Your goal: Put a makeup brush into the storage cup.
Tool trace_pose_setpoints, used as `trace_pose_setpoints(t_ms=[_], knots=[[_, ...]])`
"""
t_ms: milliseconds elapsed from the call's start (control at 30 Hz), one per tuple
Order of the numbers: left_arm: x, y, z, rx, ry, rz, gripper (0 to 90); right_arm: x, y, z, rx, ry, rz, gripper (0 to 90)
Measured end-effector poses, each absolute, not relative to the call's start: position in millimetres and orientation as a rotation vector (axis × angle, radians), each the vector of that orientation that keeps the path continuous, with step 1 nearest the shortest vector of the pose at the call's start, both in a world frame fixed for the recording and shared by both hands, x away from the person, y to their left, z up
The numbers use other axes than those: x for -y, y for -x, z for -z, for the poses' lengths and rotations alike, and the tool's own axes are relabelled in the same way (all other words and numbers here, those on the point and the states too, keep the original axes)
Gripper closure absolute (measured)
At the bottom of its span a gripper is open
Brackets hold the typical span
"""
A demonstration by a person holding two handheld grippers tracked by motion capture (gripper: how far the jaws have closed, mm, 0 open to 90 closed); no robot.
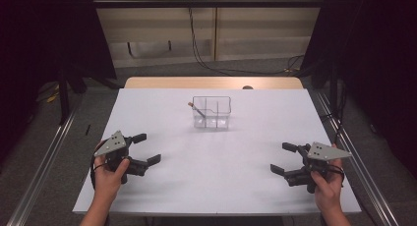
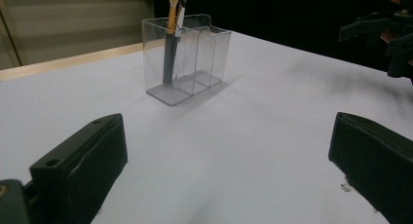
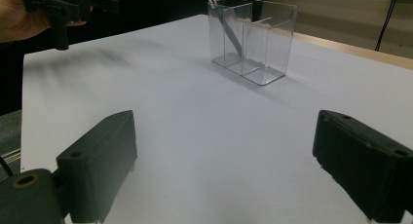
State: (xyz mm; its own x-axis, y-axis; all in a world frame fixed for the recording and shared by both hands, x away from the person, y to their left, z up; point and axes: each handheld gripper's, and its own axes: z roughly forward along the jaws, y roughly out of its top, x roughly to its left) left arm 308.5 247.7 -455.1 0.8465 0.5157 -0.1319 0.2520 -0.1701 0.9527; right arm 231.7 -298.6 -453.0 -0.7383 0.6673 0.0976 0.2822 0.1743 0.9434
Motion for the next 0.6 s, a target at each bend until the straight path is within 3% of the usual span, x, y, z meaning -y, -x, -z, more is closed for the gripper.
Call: trace_pose_setpoints(t_ms=[600], knots=[[-262.4,-300.4,456.0,-0.608,-1.750,-0.264,0.6,301.3,-233.3,455.1,-2.115,-0.918,-1.576,8.6]])
